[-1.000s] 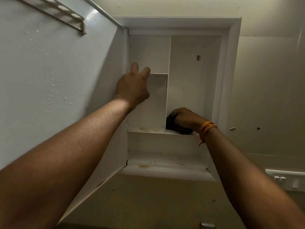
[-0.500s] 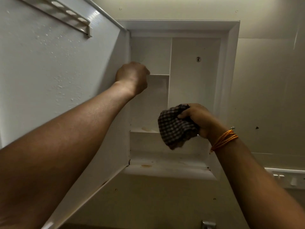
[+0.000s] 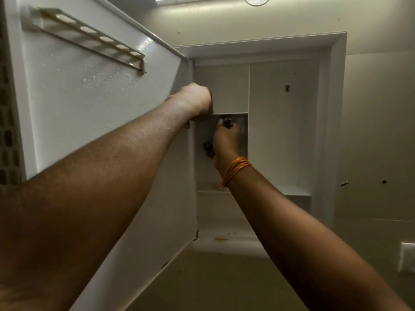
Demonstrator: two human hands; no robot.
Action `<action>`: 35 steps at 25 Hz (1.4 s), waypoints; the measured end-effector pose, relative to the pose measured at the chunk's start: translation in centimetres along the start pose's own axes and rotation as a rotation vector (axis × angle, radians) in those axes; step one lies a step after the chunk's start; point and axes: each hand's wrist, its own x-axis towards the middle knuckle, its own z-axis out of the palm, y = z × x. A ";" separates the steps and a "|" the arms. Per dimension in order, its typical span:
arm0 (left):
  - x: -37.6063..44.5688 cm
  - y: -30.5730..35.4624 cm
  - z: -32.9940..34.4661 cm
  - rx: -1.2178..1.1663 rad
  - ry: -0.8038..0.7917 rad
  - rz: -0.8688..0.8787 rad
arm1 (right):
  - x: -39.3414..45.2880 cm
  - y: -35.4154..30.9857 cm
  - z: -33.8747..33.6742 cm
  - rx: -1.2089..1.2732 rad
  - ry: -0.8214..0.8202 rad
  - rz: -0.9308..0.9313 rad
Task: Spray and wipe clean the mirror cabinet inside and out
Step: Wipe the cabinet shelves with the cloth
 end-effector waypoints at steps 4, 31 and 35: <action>0.4 -0.2 0.7 0.018 0.021 0.035 | -0.4 1.1 2.3 -0.144 -0.169 -0.132; -1.4 0.0 1.2 -0.059 0.114 -0.018 | -1.4 1.1 -5.3 -1.943 -0.715 -0.558; -0.5 -0.2 -1.2 -0.071 -0.099 -0.014 | -0.8 -0.5 -5.1 -1.777 -0.590 -1.013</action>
